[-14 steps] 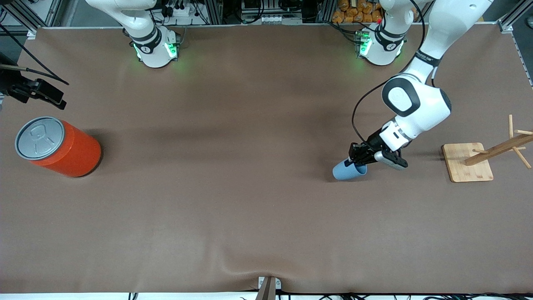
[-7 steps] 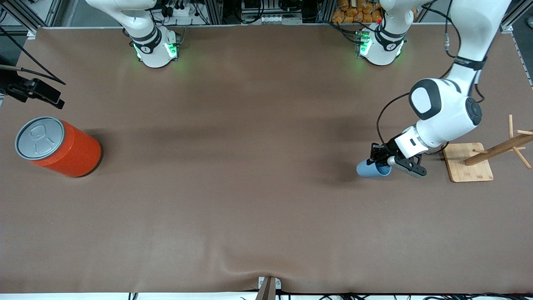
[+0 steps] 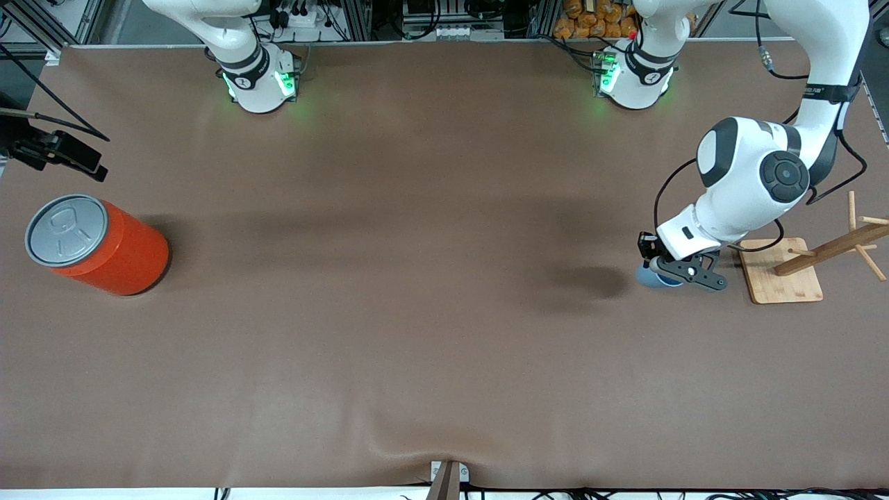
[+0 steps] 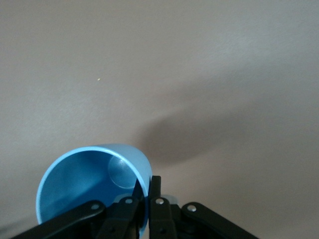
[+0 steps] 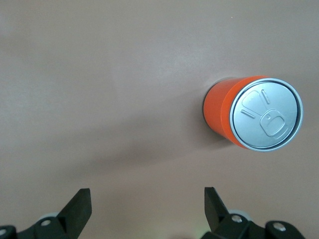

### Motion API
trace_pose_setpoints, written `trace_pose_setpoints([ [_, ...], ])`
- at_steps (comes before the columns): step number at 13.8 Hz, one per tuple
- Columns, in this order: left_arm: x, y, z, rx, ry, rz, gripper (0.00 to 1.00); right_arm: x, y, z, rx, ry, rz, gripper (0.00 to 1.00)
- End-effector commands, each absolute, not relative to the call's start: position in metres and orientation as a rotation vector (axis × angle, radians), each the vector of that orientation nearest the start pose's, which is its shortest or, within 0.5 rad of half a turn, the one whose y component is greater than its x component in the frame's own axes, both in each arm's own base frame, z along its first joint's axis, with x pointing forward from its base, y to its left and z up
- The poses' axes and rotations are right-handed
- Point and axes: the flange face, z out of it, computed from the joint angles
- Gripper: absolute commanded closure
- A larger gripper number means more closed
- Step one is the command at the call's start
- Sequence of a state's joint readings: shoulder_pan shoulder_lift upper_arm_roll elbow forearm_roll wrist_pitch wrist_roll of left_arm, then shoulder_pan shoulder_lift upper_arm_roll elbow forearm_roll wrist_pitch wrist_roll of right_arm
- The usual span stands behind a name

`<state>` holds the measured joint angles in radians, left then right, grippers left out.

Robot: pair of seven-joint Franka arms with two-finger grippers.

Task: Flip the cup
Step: 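Lower the cup upright onto the table and open the left gripper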

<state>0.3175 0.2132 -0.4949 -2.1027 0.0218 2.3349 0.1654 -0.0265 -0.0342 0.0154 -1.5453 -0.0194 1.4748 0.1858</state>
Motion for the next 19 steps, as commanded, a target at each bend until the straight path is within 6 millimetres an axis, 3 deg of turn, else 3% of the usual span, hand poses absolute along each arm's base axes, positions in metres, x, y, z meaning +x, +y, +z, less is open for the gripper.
trace_pose_setpoints([
  [1,0.565,-0.091,0.331,-3.161,0.516,-0.044,1.00,0.529,-0.011,0.651,-3.133,0.302,0.052,0.00],
  [8,0.571,-0.085,0.304,-3.106,0.467,-0.080,1.00,0.529,-0.010,0.651,-3.134,0.299,0.052,0.00],
  [12,0.574,-0.088,0.273,-3.143,0.450,-0.074,1.00,0.529,-0.007,0.651,-3.134,0.295,0.052,0.00],
  [17,0.574,-0.089,0.262,-3.159,0.438,-0.063,1.00,0.529,-0.010,0.652,-3.132,0.299,0.050,0.00],
  [18,0.574,-0.089,0.263,-3.159,0.438,-0.066,0.94,0.529,-0.011,0.652,-3.130,0.303,0.050,0.00],
  [19,0.575,-0.088,0.265,-3.158,0.428,-0.070,0.53,0.529,-0.011,0.652,-3.130,0.304,0.050,0.00],
])
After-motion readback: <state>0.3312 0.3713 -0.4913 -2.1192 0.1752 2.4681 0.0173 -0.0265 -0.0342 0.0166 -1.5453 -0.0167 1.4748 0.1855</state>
